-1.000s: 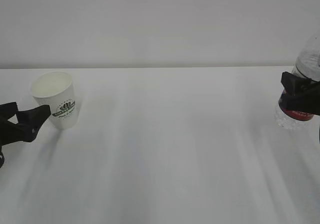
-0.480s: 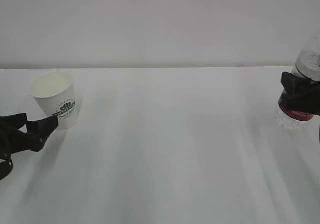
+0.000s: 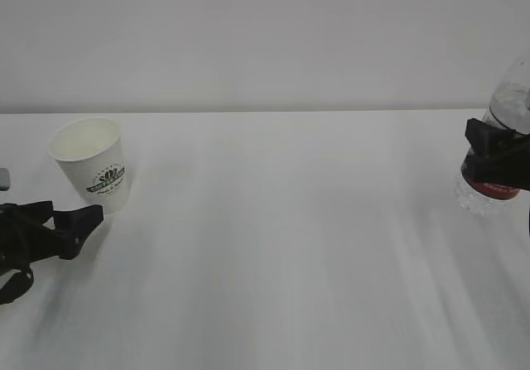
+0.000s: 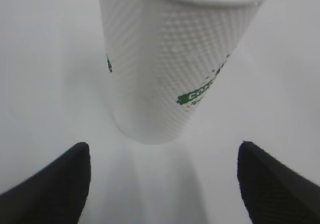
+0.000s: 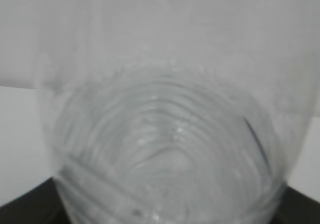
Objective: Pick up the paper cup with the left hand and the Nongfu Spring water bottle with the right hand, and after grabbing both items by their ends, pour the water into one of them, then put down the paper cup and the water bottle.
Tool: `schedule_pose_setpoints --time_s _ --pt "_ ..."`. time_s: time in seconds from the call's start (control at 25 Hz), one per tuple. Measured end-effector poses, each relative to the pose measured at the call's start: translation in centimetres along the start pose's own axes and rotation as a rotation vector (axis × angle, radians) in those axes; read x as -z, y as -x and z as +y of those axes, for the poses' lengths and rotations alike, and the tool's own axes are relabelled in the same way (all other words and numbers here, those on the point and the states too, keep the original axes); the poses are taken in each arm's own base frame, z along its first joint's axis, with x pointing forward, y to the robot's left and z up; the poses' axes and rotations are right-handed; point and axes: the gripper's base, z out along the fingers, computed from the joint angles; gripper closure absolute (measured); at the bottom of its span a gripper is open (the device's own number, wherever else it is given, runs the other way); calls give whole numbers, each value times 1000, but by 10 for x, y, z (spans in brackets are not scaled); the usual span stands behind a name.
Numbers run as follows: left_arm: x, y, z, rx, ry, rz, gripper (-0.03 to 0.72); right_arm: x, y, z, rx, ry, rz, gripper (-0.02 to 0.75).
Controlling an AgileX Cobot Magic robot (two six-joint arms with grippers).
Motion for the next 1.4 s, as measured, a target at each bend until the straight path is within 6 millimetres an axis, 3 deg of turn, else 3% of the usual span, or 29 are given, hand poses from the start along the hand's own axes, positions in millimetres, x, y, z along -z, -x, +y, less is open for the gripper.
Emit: schedule_pose_setpoints --time_s 0.36,0.72,1.4 --pt "-16 3 2 -44 -31 -23 2 0 0 0 0 0 0 260" --pt "-18 3 2 -167 -39 -23 2 0 0 0 0 0 0 261" --pt "-36 -6 11 -162 -20 -13 2 0 0 0 0 0 0 262"
